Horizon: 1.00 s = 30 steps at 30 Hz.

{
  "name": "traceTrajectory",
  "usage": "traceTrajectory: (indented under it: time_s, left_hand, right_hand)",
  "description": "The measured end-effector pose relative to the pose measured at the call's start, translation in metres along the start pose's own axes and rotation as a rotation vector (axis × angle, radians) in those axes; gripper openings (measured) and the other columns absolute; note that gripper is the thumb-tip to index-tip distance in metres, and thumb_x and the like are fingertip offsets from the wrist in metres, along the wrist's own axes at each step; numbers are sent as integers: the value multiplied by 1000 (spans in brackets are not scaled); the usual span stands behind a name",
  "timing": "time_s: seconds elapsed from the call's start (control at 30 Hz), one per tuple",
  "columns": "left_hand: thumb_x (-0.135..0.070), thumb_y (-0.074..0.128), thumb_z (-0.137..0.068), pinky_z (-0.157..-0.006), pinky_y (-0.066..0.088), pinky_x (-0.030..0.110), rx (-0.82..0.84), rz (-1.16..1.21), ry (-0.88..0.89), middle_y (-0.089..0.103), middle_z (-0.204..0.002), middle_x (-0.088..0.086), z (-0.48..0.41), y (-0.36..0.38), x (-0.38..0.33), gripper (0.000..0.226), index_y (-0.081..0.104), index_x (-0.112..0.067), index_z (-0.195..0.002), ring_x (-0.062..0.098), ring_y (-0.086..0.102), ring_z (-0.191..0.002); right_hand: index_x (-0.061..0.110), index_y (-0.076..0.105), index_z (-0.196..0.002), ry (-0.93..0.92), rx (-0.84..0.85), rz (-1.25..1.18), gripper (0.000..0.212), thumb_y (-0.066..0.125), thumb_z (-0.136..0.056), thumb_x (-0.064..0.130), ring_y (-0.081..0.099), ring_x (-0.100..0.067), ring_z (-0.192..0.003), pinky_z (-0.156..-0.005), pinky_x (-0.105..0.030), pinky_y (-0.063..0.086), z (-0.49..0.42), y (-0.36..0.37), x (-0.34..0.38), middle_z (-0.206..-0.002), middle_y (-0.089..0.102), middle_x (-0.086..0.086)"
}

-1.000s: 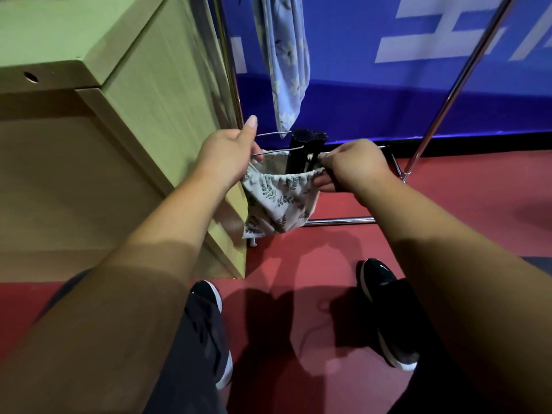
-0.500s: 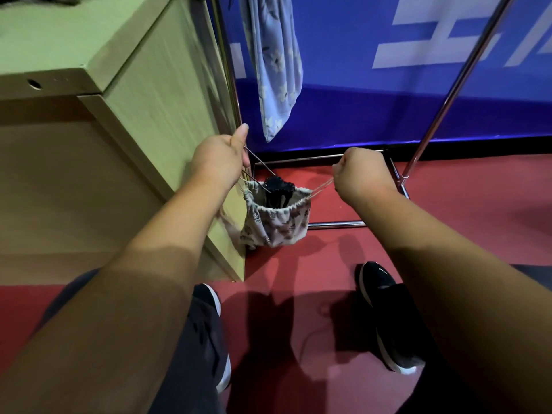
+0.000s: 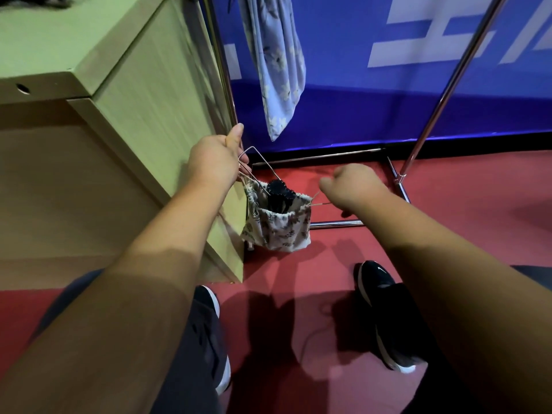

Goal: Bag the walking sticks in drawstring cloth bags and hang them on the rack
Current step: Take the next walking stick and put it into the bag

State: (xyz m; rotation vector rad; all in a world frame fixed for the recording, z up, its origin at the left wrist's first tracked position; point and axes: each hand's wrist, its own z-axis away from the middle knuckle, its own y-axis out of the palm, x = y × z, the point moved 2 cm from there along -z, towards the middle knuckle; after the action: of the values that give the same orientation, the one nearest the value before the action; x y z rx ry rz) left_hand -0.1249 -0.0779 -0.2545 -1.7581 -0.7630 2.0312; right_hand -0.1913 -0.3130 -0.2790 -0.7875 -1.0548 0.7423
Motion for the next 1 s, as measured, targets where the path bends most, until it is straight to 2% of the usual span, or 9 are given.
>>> traceTrajectory:
  time_s: [0.1,0.27,0.37,0.43,0.53,0.63,0.7,0.83,1.0]
  left_hand:
    - [-65,38,-108,-57,59,32,59,96,-103,79,-78,14,-1,1,3,71,73,-8,-83,32,78,-66]
    - [-60,39,-110,-47,49,25,73,49,-76,79,-75,7,-6,2,6,66,73,-11,-82,23,72,-50]
    - [-52,44,-111,-49,44,22,106,138,-112,79,-77,8,-9,3,7,57,73,-9,-87,13,53,-39]
    - [-43,49,-111,-50,44,22,89,223,-142,79,-78,6,-12,4,8,45,72,-7,-97,12,47,-39]
    - [-19,47,-107,-46,49,22,130,369,-256,69,-88,7,-10,7,6,18,60,-11,-98,10,57,-41]
    - [-3,32,-106,-54,56,25,232,479,-338,58,-108,8,-6,7,5,26,53,-9,-119,7,70,-60]
    - [9,27,-103,-56,58,24,307,595,-385,54,-122,14,-4,4,3,37,55,-8,-121,13,72,-79]
    - [23,34,-95,-55,57,23,402,790,-359,57,-127,20,6,-1,-9,51,64,-14,-112,20,79,-76]
    - [24,50,-95,-62,59,20,441,867,-244,66,-121,14,14,3,-15,46,68,-13,-114,20,80,-82]
  right_hand:
    - [4,73,-84,55,-45,-331,31,59,-90,31,70,-33,-65,-78,-42,64,-7,-5,-2,-65,64,-8]
    - [16,68,-75,122,79,-849,18,70,-88,28,63,-27,-72,-73,-39,56,-10,-6,0,-72,71,-4]
    - [18,63,-72,103,153,-951,23,65,-94,26,69,-23,-74,-81,-37,57,-10,-6,4,-70,71,-3]
    - [11,70,-85,110,212,-1037,16,59,-94,19,70,-24,-76,-87,-38,62,-9,-6,6,-69,68,-3]
    - [5,72,-113,118,272,-1078,26,51,-98,9,74,-26,-77,-87,-40,66,-6,-3,8,-76,68,-6]
    - [7,72,-121,106,242,-1028,30,49,-103,0,75,-21,-69,-83,-43,68,-3,1,7,-91,67,-10]
    - [9,74,-119,105,194,-1038,33,51,-102,-7,74,-17,-63,-72,-39,69,-3,2,4,-93,68,-12]
    - [9,74,-115,68,124,-1133,15,73,-101,9,71,-12,-61,-67,-33,68,-4,0,4,-84,70,-4]
    - [8,73,-101,11,70,-1158,26,78,-99,34,71,-13,-65,-74,-33,67,-5,-3,7,-65,58,1]
